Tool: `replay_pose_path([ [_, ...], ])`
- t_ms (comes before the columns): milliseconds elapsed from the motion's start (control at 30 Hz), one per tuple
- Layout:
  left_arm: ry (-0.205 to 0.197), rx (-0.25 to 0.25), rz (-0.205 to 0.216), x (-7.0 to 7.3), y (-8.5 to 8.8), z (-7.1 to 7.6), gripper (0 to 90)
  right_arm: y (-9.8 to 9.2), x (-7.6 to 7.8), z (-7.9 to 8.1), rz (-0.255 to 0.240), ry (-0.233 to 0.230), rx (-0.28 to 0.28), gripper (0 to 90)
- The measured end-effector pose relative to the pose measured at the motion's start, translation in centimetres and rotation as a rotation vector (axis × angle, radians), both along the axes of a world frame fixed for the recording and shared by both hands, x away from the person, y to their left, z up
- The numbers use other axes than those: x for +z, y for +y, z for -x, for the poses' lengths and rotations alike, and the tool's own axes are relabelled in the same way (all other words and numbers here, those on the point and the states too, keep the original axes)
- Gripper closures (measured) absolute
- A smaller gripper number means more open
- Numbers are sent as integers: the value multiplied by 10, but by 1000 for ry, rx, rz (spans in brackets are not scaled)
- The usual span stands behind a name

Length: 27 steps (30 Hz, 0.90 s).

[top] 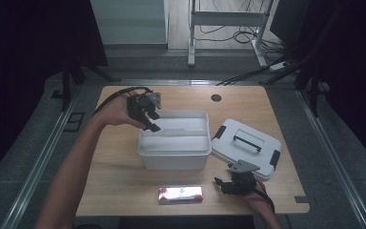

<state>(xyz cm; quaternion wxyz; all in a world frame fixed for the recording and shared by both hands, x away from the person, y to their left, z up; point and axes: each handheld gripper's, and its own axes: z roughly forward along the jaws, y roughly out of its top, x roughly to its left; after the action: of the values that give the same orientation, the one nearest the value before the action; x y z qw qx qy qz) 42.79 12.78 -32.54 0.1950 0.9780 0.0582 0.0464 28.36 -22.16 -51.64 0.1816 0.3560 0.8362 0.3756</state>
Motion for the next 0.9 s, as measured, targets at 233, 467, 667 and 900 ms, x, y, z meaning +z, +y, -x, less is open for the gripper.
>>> replay_pose_path([
  [233,22,-24,-35,-9,-14,-8,563,0,0,-1,-2,5,1,235],
  [467,35,-60,-46,-12,-30,-10,588,-1,0,-1,-3,11,0,236],
  [667,44,-90,-46,-14,-40,-13,592,-1,0,-1,-3,14,0,236],
  [900,72,-98,-28,-21,-48,-17,620,-1,0,-1,-2,16,0,236],
])
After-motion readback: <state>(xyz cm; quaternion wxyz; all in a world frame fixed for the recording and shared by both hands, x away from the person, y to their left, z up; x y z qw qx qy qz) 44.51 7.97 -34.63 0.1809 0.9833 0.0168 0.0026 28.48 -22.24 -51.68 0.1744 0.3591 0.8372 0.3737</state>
